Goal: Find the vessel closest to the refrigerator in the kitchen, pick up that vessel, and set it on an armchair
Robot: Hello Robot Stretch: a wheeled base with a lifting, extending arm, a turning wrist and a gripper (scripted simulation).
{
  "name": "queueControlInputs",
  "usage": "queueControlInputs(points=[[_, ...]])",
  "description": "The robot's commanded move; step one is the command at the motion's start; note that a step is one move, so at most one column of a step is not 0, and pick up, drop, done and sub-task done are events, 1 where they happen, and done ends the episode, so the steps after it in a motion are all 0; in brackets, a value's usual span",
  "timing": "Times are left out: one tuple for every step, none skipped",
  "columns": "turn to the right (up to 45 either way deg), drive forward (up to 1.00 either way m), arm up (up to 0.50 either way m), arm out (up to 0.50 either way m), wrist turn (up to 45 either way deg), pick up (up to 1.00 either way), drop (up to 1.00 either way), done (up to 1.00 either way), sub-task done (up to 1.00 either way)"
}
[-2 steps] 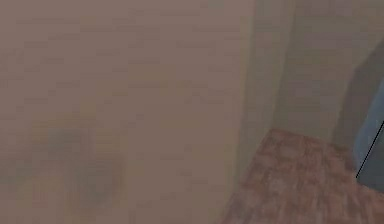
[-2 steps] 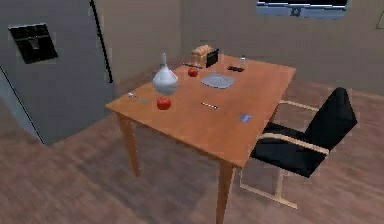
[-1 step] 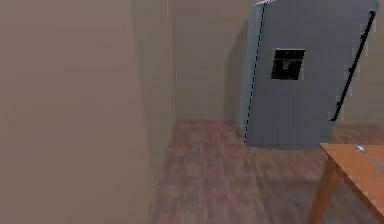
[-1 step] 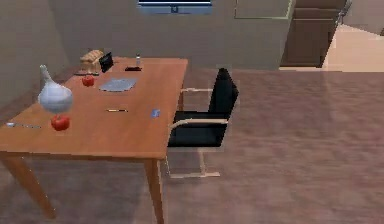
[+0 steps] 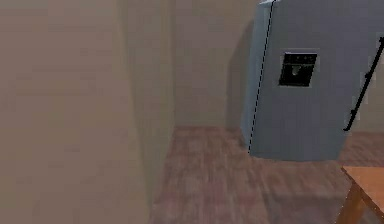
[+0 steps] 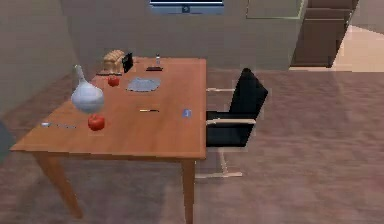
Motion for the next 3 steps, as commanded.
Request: queueControlInputs(points=[[45.0, 0.00, 0.00, 0.00, 0.0, 0.00, 0.00, 0.00, 0.00], [45.0, 0.00, 0.00, 0.00, 0.0, 0.00, 0.00, 0.00, 0.00], [0.0, 0.15, 0.00, 0.00, 0.0, 0.00, 0.00, 0.00, 0.00]])
